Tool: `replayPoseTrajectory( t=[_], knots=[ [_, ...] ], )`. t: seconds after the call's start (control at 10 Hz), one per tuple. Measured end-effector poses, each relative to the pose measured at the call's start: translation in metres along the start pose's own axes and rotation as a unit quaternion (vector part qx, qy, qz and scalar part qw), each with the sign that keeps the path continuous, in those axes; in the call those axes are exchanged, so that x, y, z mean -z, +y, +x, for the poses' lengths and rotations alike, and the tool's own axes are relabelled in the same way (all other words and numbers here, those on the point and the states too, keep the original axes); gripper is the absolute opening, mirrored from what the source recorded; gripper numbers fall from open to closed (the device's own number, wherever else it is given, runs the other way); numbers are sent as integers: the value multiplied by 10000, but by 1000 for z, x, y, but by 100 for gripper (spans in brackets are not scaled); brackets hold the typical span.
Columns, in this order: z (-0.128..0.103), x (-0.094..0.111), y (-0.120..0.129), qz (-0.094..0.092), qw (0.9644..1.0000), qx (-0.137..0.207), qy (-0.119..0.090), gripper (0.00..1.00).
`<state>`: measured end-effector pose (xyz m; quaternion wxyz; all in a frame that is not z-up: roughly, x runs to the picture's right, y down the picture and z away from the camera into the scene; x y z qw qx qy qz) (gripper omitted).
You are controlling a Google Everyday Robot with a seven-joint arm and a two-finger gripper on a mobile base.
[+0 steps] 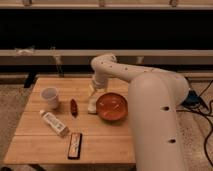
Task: Push the ceramic bowl across the table
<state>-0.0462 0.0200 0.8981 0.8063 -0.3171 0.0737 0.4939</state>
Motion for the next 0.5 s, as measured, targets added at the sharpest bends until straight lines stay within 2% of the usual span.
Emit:
replayPoseTrajectory(
  t=[0.3, 0.4, 0.5],
  knots=[
    [-1, 38, 3, -95, 9996, 274, -42, 72],
    [2, 47, 1, -156, 9993, 329, -12, 72],
    [2, 47, 2, -160, 9993, 337, -12, 72]
  ],
)
